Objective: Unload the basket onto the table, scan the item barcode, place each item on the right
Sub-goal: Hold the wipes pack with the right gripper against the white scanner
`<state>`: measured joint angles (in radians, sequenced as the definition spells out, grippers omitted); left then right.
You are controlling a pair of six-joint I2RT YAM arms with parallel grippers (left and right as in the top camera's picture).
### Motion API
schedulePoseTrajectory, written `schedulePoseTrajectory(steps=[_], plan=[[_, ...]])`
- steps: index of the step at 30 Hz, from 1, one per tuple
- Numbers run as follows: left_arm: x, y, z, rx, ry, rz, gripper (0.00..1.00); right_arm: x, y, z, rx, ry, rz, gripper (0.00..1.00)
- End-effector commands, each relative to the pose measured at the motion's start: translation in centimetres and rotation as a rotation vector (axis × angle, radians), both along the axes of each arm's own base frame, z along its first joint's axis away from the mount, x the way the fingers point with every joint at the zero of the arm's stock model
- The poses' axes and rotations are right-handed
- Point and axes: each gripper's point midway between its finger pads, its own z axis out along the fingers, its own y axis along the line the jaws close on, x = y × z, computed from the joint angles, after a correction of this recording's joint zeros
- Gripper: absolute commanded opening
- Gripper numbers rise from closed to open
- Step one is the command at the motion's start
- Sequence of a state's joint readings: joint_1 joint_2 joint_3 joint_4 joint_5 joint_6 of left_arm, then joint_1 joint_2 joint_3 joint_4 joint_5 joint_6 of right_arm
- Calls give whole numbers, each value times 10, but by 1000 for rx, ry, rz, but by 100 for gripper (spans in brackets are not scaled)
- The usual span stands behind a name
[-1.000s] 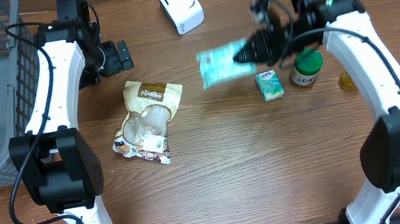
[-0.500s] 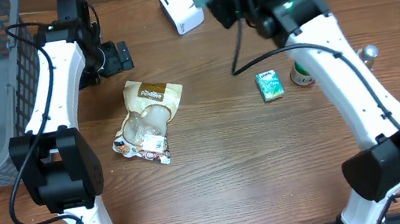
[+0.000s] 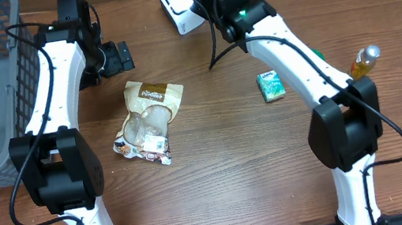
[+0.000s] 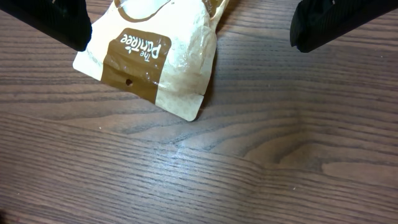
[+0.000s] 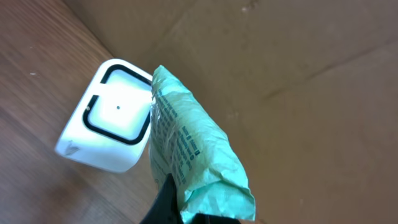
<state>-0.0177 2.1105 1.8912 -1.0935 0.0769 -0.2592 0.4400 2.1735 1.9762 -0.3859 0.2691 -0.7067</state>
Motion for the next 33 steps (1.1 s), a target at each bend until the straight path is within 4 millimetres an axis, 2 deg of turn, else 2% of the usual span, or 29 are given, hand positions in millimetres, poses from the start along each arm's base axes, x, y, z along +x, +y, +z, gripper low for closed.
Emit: schedulePoseTrajectory(steps=[1, 9, 13, 19, 25, 28, 33], plan=[[-1, 0, 3, 6, -4, -2, 100, 11, -1, 4, -74, -58, 18, 4], [-1, 0, 3, 6, -4, -2, 100, 25, 14, -28, -107, -76, 29, 4], [-1, 0, 3, 6, -5, -2, 100, 24, 24, -47, -164, -64, 70, 4], [-1, 0, 3, 6, -4, -2, 100, 20, 43, -64, -175, -53, 108, 4], [-1, 0, 3, 6, -4, -2, 100, 18, 48, -88, -234, -22, 142, 4], [-1, 0, 3, 6, -5, -2, 100, 19, 48, -88, -247, -30, 150, 4], [-1, 0, 3, 6, -5, -2, 100, 33, 42, -61, -358, -158, 136, 4]])
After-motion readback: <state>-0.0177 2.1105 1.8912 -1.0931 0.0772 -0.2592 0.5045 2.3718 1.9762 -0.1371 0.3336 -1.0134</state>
